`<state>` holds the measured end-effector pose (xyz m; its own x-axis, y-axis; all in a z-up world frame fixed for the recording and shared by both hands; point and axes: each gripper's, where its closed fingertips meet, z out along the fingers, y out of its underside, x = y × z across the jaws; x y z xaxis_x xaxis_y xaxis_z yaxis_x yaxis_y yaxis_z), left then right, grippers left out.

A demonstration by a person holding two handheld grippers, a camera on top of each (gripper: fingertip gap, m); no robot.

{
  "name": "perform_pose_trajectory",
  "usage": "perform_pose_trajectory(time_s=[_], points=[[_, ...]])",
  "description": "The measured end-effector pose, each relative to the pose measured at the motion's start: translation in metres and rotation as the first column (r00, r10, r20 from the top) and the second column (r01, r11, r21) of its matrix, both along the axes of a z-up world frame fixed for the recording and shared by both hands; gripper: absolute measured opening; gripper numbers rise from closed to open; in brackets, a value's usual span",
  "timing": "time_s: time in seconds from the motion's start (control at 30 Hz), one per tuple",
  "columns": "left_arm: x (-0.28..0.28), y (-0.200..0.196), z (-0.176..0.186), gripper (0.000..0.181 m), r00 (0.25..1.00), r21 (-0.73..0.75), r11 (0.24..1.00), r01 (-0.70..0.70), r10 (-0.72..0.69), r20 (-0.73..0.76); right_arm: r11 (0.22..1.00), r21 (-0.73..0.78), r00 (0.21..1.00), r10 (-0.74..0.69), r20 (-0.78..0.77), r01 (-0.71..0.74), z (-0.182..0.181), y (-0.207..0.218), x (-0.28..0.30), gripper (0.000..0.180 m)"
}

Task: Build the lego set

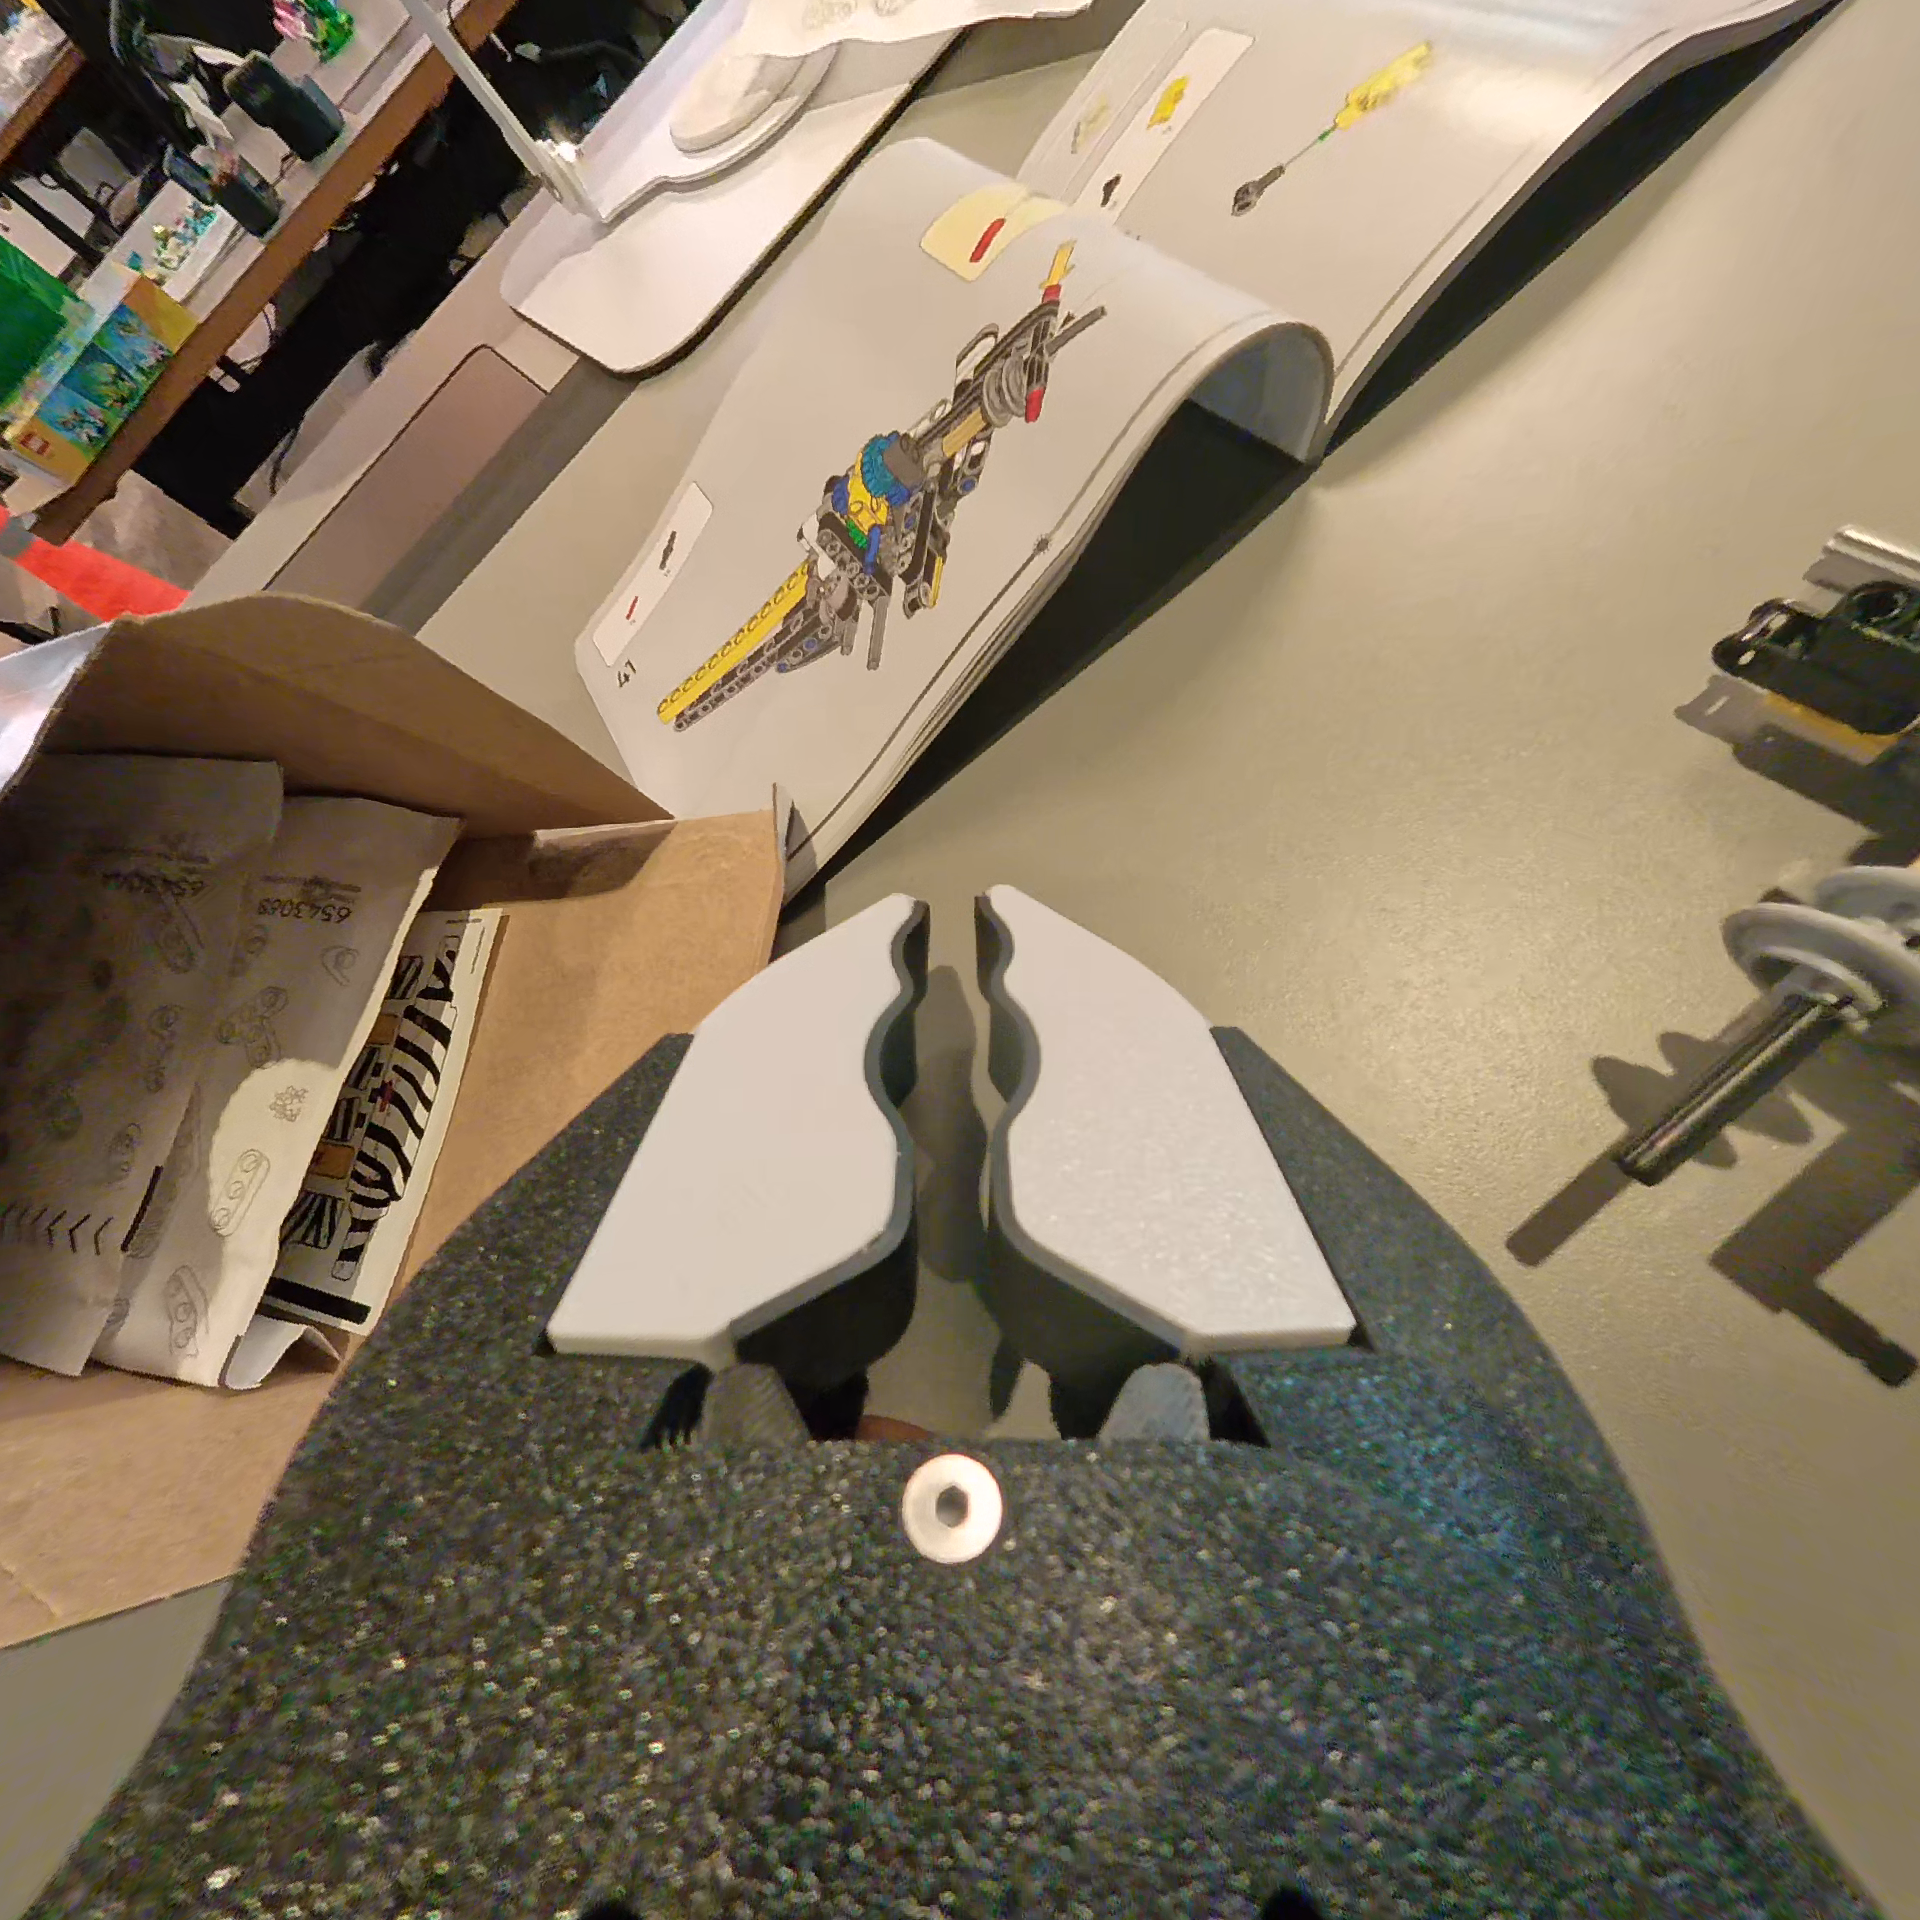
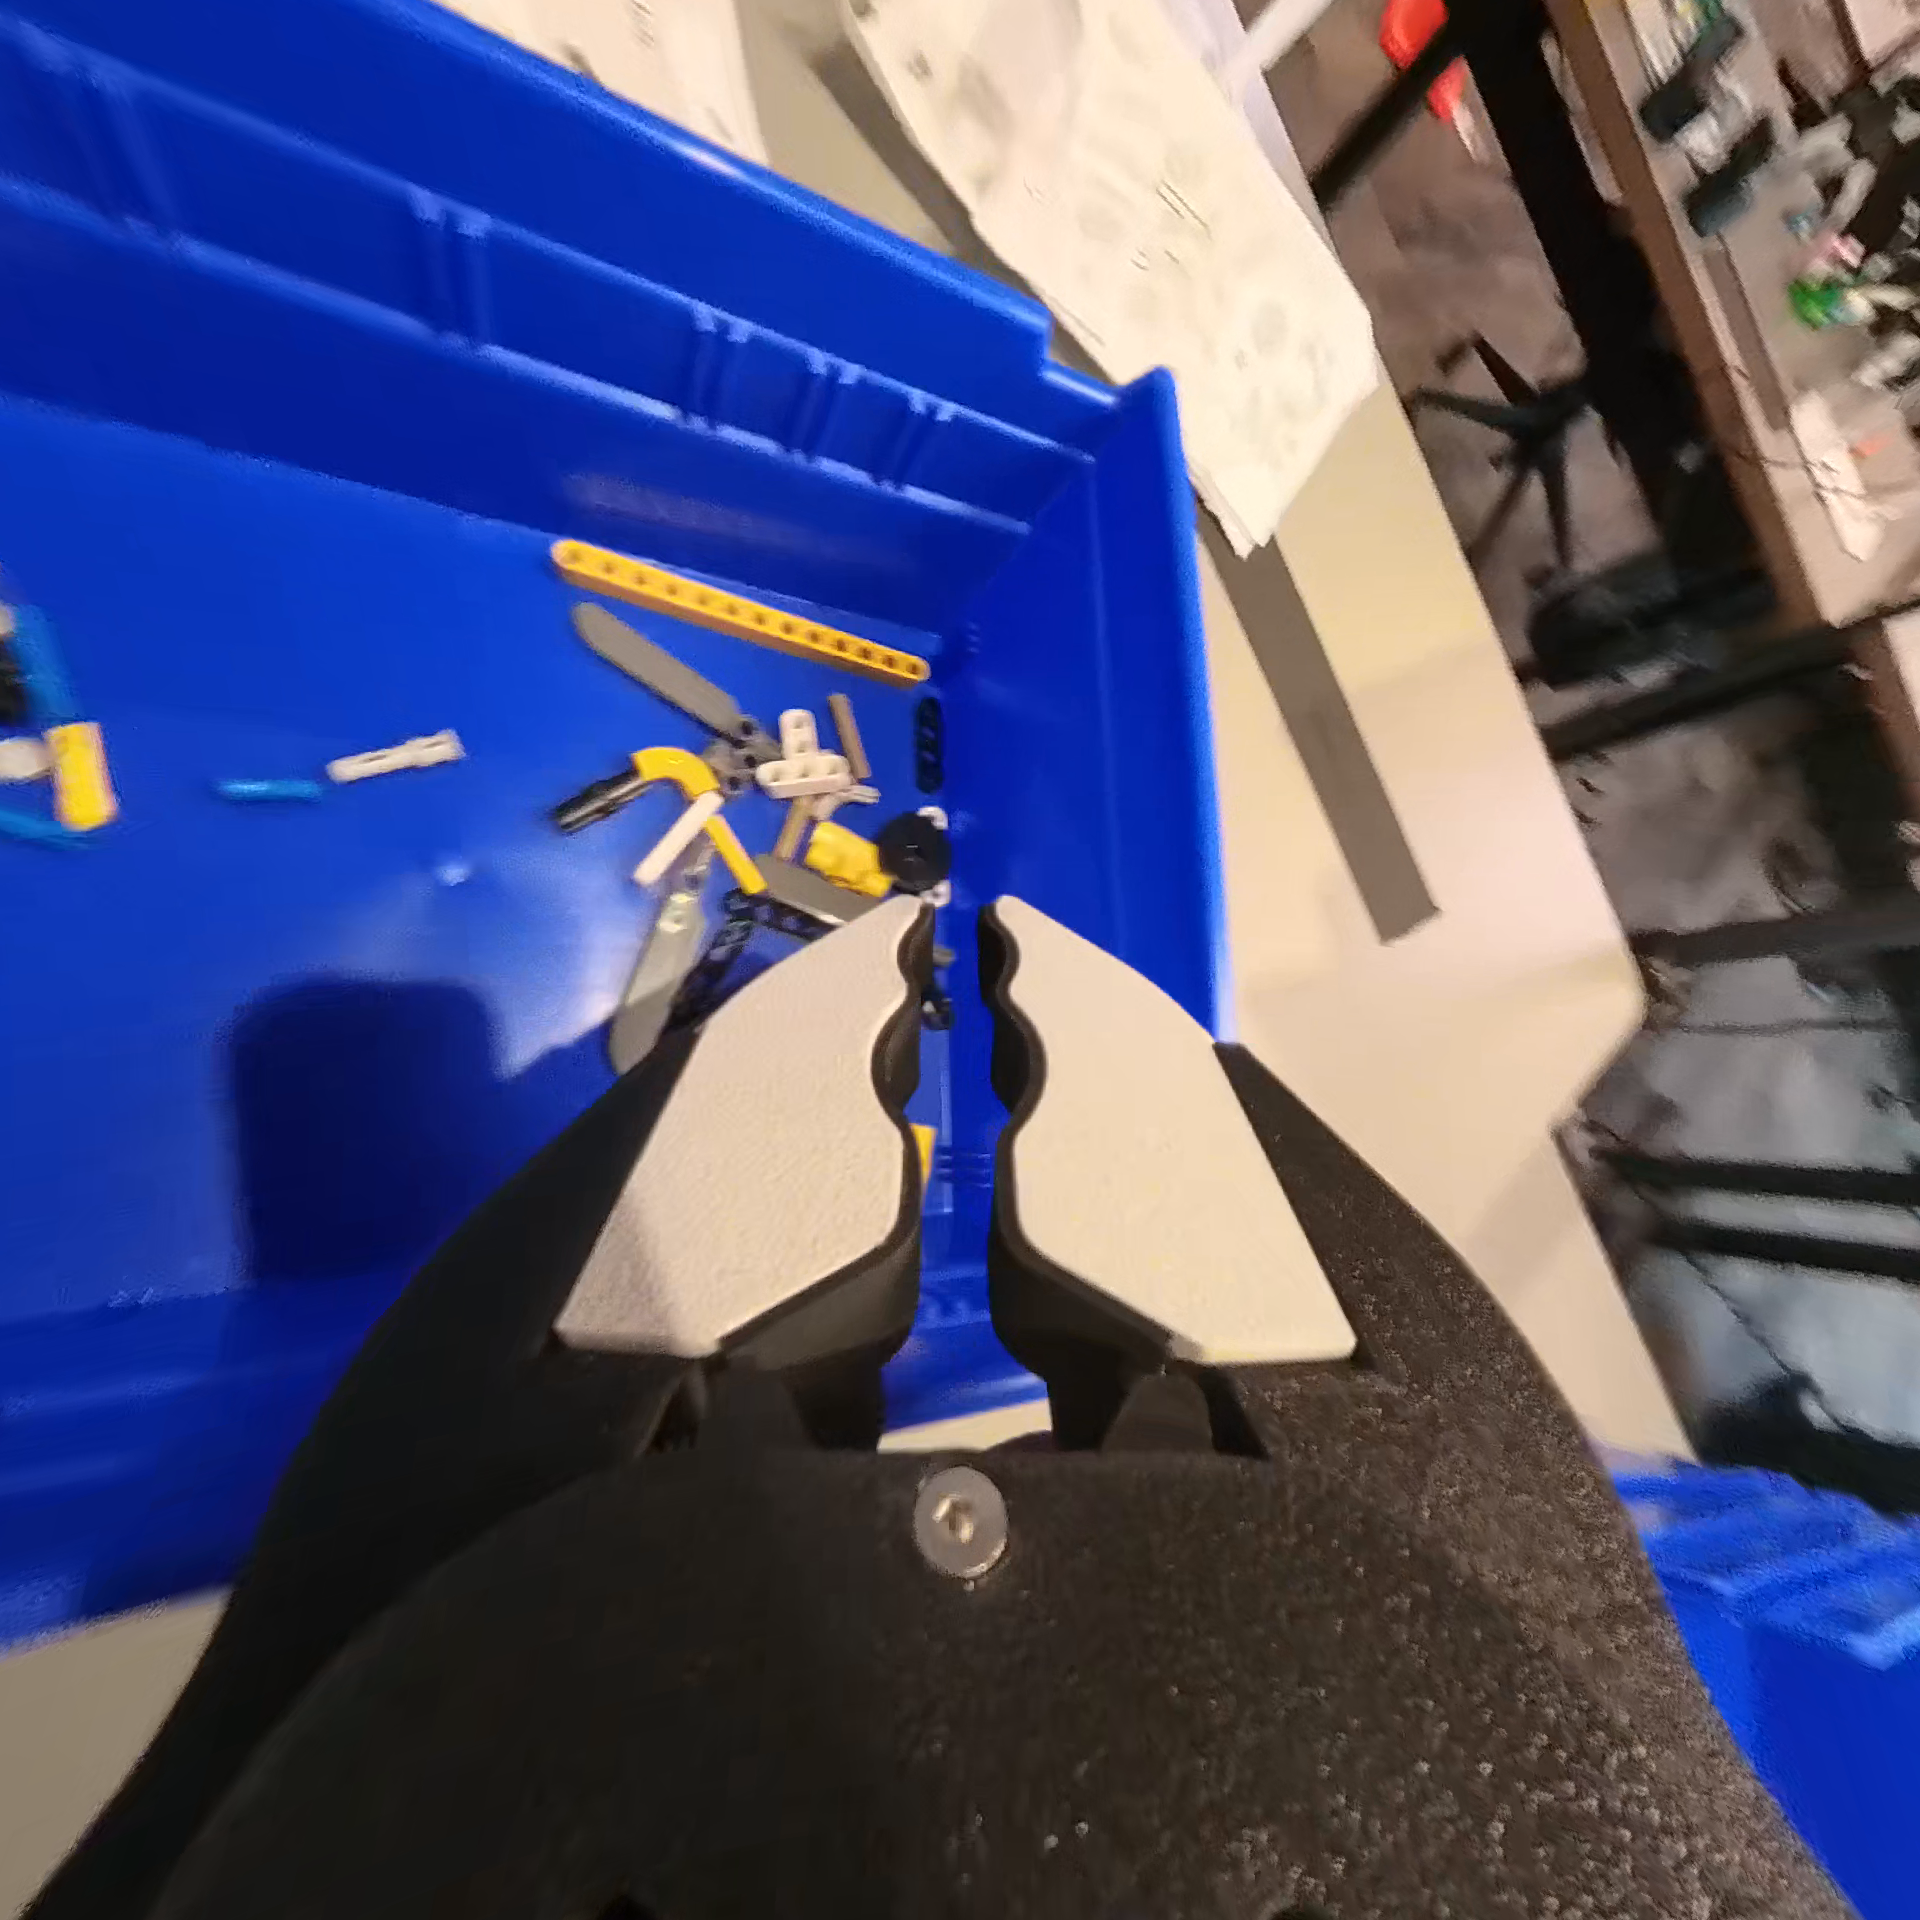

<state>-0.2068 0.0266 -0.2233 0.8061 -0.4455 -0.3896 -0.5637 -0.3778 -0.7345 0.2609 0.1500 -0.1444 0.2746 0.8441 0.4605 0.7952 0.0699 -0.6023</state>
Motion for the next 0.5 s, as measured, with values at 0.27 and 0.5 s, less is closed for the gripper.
perform_pose_trajectory(time_s=[0.27,0.5], points=[[0.001,-0.002,0.000,0.008,1.000,0.013,1.000,0.004,-0.004,-0.021,0.989,0.035,0.960,-0.149,0.237,0.145,-0.005,0.011,-0.019,0.008],[0.003,-0.004,0.001,0.008,0.999,0.017,1.000,0.014,-0.014,-0.032,0.983,-0.037,0.890,-0.147,0.431,0.180,-0.034,0.013,-0.034,0.011]])
